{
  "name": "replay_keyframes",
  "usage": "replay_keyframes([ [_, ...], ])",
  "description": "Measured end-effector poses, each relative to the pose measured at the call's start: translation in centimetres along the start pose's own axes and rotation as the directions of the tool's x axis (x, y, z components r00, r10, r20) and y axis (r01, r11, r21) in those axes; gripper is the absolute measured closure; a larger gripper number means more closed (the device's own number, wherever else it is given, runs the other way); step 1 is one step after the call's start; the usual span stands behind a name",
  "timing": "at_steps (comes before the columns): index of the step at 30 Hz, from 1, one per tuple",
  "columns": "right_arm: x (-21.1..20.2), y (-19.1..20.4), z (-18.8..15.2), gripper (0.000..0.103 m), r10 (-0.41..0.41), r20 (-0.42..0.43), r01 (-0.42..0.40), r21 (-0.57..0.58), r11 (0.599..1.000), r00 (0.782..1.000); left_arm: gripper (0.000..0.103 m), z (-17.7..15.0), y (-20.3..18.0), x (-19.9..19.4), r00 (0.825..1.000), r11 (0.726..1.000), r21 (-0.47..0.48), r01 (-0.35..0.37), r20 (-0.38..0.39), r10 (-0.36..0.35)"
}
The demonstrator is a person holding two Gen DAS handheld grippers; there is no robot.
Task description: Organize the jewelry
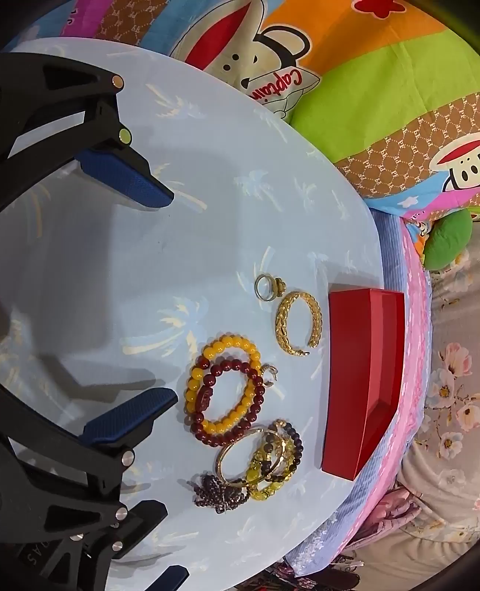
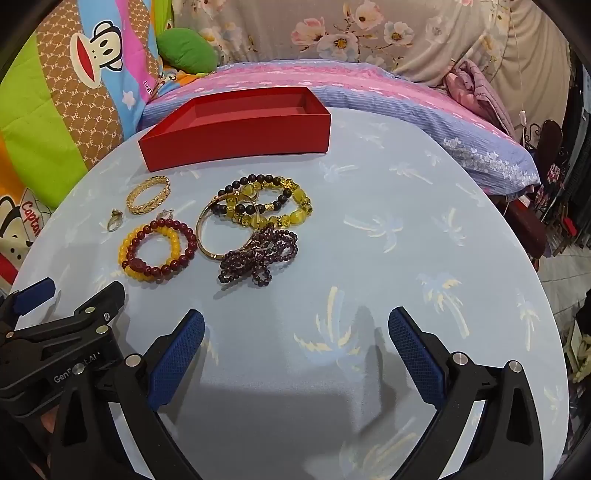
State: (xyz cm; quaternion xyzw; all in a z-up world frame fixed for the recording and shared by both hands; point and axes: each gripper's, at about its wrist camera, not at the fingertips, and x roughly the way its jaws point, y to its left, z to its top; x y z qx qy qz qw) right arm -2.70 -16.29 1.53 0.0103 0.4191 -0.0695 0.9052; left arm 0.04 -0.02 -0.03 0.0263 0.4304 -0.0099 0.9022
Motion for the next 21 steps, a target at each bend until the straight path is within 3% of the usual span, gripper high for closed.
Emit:
replay_keyframes([
  [21, -0.40, -0.18, 0.25, 0.007, -0.005, 0.004, 0.005, -0.001, 1.000, 1.000, 0.010, 0.34, 0.42, -0.42, 1.000, 1.000, 0.002, -0.002, 0.017, 0.002],
])
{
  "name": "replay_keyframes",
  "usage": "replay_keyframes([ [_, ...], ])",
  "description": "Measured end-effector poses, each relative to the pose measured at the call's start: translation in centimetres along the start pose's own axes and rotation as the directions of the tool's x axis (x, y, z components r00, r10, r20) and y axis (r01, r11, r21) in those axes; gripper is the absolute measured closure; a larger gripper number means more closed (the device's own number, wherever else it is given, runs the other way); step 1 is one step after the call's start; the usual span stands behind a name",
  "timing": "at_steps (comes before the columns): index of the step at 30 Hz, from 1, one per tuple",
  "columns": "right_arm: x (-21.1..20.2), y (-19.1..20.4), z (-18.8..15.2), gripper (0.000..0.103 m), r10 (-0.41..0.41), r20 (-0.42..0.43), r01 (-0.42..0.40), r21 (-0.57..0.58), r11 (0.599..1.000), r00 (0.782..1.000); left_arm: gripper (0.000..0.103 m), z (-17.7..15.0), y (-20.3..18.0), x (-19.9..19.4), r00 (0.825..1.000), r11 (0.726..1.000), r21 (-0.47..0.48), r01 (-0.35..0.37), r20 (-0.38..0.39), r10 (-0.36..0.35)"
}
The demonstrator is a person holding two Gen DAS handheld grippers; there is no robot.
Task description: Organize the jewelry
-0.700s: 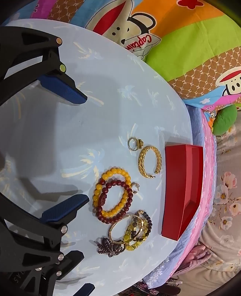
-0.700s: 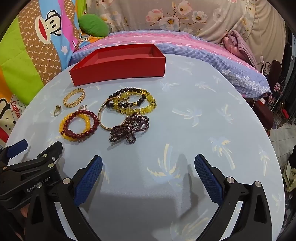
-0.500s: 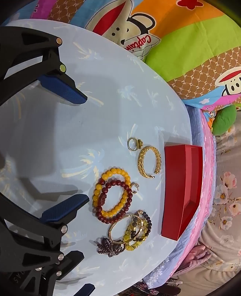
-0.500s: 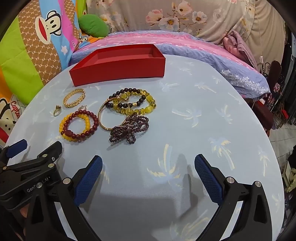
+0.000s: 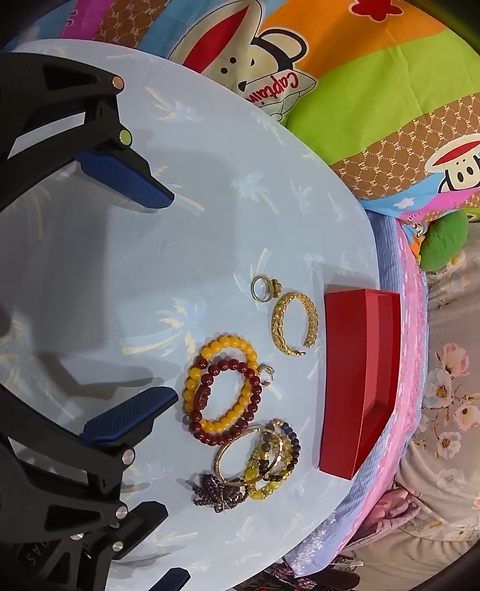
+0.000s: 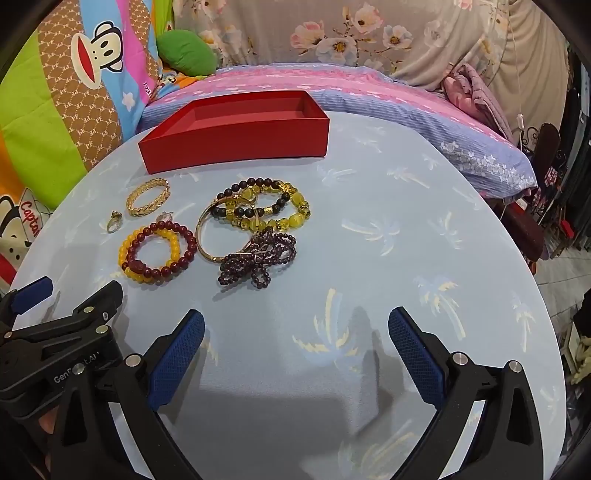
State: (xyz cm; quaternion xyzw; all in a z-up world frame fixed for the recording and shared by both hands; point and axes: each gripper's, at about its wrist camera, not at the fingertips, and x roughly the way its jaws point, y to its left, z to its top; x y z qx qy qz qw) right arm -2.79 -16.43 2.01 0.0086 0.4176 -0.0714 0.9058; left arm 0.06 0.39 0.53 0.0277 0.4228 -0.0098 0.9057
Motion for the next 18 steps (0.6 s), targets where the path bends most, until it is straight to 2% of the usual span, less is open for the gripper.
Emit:
replay_keyframes([
  [18, 0.03, 0.15, -0.17, 0.007, -0.004, 0.005, 0.004, -0.003, 1.000, 1.000, 0.011, 0.08, -0.12, -0.08, 1.000, 1.000, 0.002, -0.006, 0.008, 0.005],
])
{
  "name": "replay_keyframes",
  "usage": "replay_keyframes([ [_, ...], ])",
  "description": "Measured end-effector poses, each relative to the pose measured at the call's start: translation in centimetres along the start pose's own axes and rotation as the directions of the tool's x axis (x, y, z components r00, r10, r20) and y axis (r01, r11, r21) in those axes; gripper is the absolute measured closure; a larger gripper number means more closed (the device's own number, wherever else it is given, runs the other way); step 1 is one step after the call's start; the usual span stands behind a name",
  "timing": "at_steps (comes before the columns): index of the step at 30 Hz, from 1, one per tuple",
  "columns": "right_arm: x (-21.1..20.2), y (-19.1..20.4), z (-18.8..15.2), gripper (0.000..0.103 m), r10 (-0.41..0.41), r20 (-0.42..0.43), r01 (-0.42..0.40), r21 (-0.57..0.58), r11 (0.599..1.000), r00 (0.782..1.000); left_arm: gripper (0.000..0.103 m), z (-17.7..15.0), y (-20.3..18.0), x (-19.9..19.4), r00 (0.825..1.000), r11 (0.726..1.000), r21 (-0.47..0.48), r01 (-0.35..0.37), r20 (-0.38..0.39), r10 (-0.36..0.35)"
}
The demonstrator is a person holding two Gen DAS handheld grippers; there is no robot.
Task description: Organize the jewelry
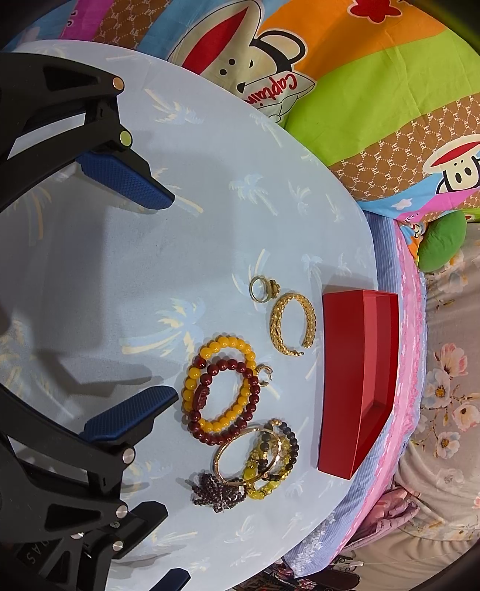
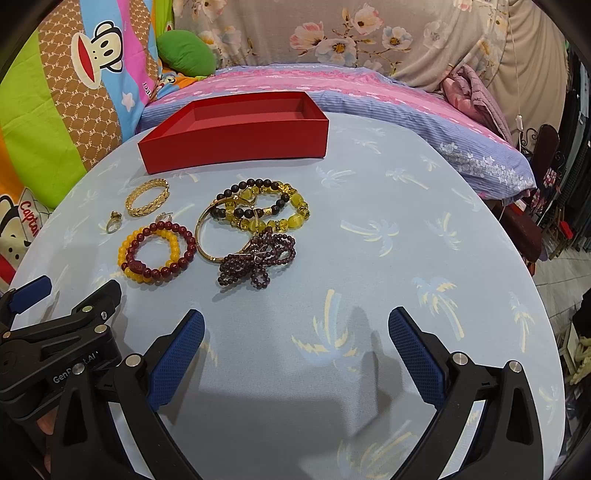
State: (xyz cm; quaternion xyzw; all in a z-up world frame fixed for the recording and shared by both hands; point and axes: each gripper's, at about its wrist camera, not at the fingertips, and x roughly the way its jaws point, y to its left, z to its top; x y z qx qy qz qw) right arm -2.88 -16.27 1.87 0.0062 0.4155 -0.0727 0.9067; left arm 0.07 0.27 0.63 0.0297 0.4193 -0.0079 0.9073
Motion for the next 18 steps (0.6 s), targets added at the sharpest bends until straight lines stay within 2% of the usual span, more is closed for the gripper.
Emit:
replay_keyframes([
  [18, -0.73, 0.02, 0.24, 0.007, -0.004, 0.026, 0.004, 0.000, 1.000, 1.000, 0.011, 0.36, -0.02, -0.96, 1.000, 1.000, -0.012, -0.001, 0.024, 0.001],
])
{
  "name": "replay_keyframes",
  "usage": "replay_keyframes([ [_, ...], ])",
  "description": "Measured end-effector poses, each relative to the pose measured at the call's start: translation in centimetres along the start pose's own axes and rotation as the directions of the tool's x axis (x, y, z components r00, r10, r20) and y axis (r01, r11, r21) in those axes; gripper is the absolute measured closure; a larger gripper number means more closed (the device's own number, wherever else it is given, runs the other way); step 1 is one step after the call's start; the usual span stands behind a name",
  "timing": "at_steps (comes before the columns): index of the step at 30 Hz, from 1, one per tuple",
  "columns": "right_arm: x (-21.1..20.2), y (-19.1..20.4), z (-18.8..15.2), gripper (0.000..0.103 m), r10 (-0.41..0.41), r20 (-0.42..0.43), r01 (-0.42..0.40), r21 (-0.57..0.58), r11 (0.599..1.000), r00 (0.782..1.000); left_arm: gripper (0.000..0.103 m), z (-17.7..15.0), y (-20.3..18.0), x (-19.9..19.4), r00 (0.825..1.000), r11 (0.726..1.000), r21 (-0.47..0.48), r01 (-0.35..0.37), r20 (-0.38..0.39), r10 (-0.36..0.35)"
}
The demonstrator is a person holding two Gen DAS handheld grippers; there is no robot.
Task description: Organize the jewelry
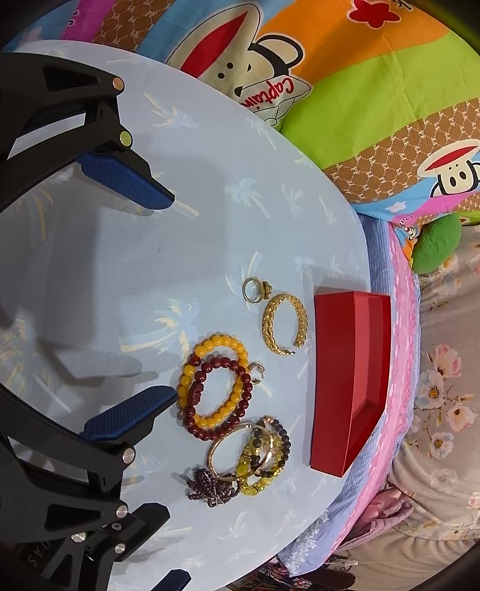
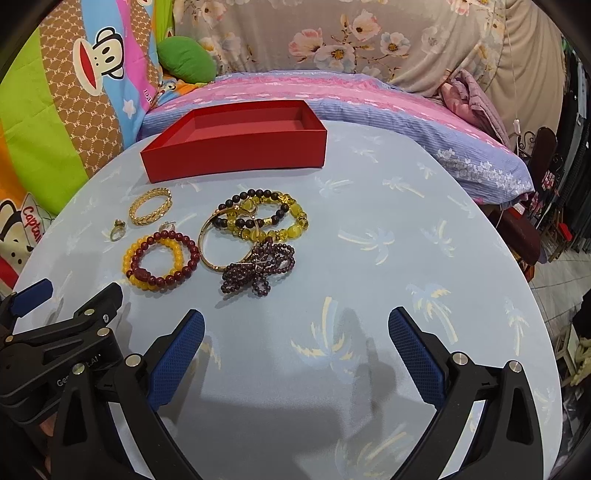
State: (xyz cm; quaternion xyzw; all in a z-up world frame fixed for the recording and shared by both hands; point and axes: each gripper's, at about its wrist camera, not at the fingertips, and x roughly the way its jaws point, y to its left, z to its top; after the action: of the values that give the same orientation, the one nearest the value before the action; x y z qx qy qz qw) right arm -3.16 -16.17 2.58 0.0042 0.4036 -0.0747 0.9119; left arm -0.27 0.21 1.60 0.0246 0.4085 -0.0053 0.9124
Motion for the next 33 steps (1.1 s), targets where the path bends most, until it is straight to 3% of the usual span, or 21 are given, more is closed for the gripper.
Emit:
replay_keyframes([
  [33, -0.07, 0.12, -0.22, 0.007, 0.005, -0.005, -0.005, 0.010, 1.000, 1.000, 0.011, -0.26, -0.02, -0.03, 1.000, 1.000, -0.002, -0.008, -0.006, 0.008],
])
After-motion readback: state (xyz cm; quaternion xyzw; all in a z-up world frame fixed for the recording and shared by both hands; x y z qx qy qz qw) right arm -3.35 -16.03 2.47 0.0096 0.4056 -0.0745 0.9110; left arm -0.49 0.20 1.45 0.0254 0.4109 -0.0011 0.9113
